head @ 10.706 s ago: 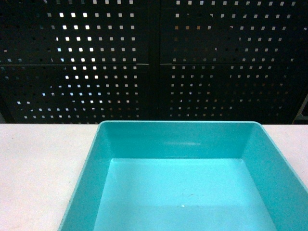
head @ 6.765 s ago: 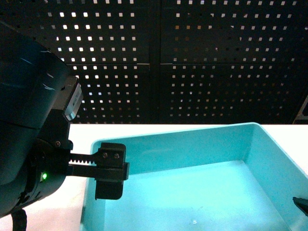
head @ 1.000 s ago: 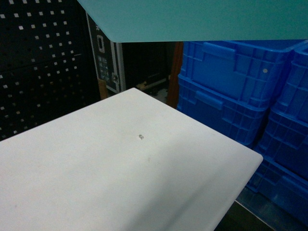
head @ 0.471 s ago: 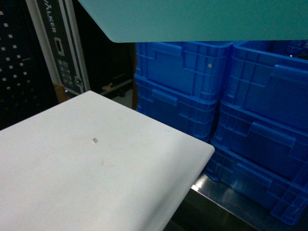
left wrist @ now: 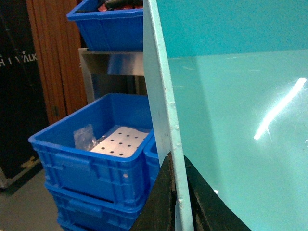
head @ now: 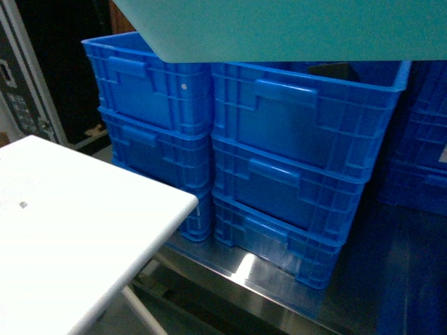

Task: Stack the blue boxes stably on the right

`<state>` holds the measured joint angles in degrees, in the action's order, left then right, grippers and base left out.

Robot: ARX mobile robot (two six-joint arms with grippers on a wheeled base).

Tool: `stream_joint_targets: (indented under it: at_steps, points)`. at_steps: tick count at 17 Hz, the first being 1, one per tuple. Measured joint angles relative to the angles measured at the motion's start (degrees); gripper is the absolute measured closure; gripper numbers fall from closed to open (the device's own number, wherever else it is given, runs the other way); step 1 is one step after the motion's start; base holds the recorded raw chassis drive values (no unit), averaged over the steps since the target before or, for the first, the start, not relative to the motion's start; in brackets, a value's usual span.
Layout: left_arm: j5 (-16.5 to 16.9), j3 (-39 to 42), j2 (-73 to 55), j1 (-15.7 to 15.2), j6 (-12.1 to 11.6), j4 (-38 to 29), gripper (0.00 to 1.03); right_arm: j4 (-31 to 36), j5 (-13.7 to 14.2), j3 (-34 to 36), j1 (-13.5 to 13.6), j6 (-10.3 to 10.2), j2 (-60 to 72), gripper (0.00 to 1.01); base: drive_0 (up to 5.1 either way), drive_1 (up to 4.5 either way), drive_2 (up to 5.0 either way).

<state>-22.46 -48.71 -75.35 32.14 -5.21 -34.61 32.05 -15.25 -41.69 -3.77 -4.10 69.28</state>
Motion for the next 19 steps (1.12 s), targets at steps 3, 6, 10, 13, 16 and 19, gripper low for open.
stream_joint_targets:
  at_steps: [3, 6, 10, 13, 16, 19]
  points:
    - [0.0, 0.0, 0.0, 0.0, 0.0, -0.1, 1.01, 0.0, 0.0, 0.0, 0.0, -0.1, 0.0, 0.94, 3.2, -5.28, -2.4]
    - [0.0, 0.0, 0.0, 0.0, 0.0, 0.0, 1.01, 0.0, 0.0, 0.0, 0.0, -0.2, 0.0, 0.94, 3.2, -5.25, -2.4]
    - [0.0, 0.0, 0.0, 0.0, -0.1, 0.1, 1.01, 0.0, 0.0, 0.0, 0.0, -0.2, 0.0, 0.94, 3.1, -5.36, -2.5]
    - [0.0, 0.0, 0.2, 0.0, -0.2, 0.0, 1.01, 0.0, 0.0, 0.0, 0.0, -0.2, 0.0, 0.94, 3.1, -5.32, -2.5]
    - [0.0, 0.0, 0.2, 0.0, -0.3, -0.4, 1.01, 0.4, 0.0, 0.0, 0.0, -0.4, 0.0, 0.94, 3.2, -5.26, -2.4]
    - [0.1, 0.0, 0.1, 0.5, -0.3, -0.4, 1.01, -0.1, -0.1, 0.1, -0.8, -0.4, 0.0, 0.94, 3.1, -5.19, -2.3]
